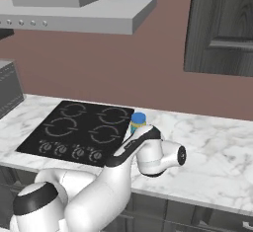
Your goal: Collect the turmeric, mayonnaise, and shaker from the cabinet and place them next to the stove.
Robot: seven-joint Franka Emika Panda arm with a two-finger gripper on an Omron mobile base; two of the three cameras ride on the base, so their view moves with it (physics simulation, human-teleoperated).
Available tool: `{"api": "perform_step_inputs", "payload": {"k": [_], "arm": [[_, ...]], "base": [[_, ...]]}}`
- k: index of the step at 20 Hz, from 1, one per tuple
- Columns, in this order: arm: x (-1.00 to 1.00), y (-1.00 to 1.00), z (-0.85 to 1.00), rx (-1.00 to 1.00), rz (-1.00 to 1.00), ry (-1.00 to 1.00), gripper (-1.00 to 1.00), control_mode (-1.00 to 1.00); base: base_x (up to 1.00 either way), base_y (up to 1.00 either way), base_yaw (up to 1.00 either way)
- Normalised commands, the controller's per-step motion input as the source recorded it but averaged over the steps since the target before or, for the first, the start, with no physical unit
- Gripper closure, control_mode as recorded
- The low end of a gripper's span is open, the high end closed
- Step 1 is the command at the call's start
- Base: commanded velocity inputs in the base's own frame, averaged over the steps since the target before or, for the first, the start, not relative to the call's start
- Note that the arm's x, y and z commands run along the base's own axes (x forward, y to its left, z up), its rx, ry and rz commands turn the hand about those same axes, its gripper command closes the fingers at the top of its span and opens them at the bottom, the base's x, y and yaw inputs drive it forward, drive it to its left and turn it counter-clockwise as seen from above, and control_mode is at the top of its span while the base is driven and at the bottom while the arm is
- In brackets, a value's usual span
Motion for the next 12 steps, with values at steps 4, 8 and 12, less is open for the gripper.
{"api": "perform_step_inputs", "payload": {"k": [4, 8, 12], "arm": [[0.07, 0.0, -0.22, 0.0, 0.08, 0.0, 1.0, -1.0], [0.07, 0.1, -0.16, 0.0, 0.08, -0.01, 1.0, -1.0], [0.07, 0.18, -0.09, 0.0, 0.07, -0.05, 1.0, -1.0]], "base": [[0.0, 0.0, 0.0], [0.0, 0.0, 0.0], [0.0, 0.0, 0.0]]}}
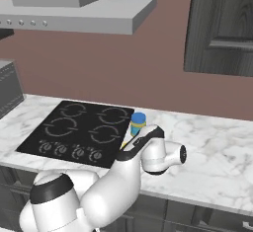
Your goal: Collect the turmeric, mayonnaise, and shaker from the cabinet and place them next to the stove.
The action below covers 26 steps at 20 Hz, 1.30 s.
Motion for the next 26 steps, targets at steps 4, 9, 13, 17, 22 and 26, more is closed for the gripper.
{"api": "perform_step_inputs", "payload": {"k": [4, 9, 13, 17, 22, 26], "arm": [[0.08, 0.14, -0.08, 0.0, 0.06, -0.07, 1.0, -1.0], [0.17, 0.05, -0.12, 0.0, 0.04, -0.05, 1.0, -1.0], [0.31, 0.0, -0.11, 0.0, 0.01, 0.0, 1.0, -1.0], [0.34, 0.0, -0.16, 0.0, 0.0, 0.0, 1.0, -1.0], [0.13, 0.0, -0.29, 0.0, 0.04, 0.0, 1.0, -1.0], [0.0, 0.0, -0.35, 0.0, 0.06, 0.0, 1.0, -1.0]], "base": [[0.0, 0.0, 0.0], [0.0, 0.0, 0.0], [0.0, 0.0, 0.0], [0.0, 0.0, 0.0], [0.0, 0.0, 0.0], [0.0, 0.0, 0.0]]}}
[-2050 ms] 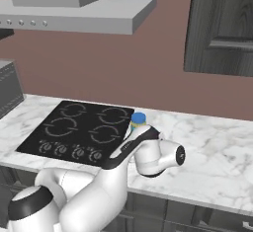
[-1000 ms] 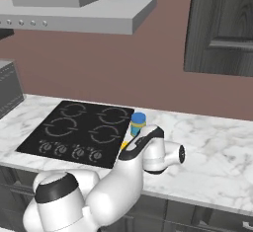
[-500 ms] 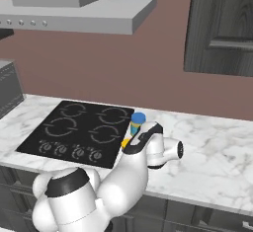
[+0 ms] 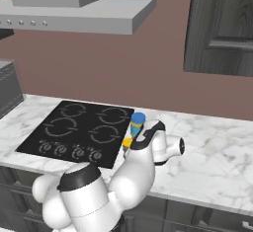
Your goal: Collect the turmeric, mayonnaise, and shaker from the cabinet and place them next to the stove.
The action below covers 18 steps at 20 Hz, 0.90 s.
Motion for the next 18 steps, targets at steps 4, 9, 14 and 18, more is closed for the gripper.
{"api": "perform_step_inputs", "payload": {"k": [4, 9, 14, 18], "arm": [[0.0, 0.0, -0.4, 0.0, 0.06, 0.0, 1.0, -1.0], [0.0, 0.0, -0.45, 0.0, 0.06, 0.0, 1.0, -1.0], [-0.01, 0.0, -0.39, 0.0, 0.04, 0.0, -1.0, -1.0], [-0.02, 0.0, -0.01, 0.0, 0.0, 0.0, -1.0, -1.0]], "base": [[0.0, 0.0, 0.0], [0.0, 0.0, 0.0], [0.0, 0.0, 0.0], [0.0, 0.0, 0.0]]}}
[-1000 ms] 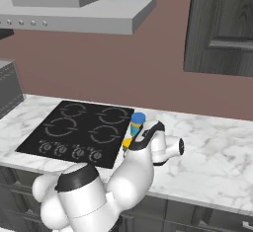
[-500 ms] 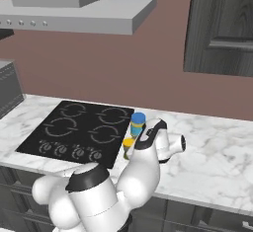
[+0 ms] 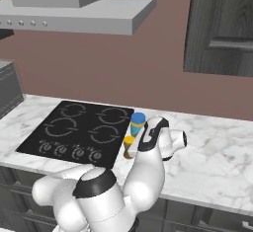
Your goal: Collect the turmeric, mayonnaise, and shaker from the cabinet and place them next to the stove.
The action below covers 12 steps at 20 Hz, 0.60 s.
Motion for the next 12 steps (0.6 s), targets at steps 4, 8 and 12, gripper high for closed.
{"api": "perform_step_inputs", "payload": {"k": [4, 8, 12], "arm": [[-0.01, 0.0, 0.0, 0.0, 0.0, 0.0, -1.0, -1.0], [-0.09, -0.03, 0.02, 0.0, 0.0, 0.0, -1.0, -1.0], [-0.07, -0.01, 0.12, 0.0, 0.0, 0.0, -1.0, -1.0]], "base": [[0.0, 0.0, 0.0], [0.0, 0.0, 0.0], [0.0, 0.0, 0.0]]}}
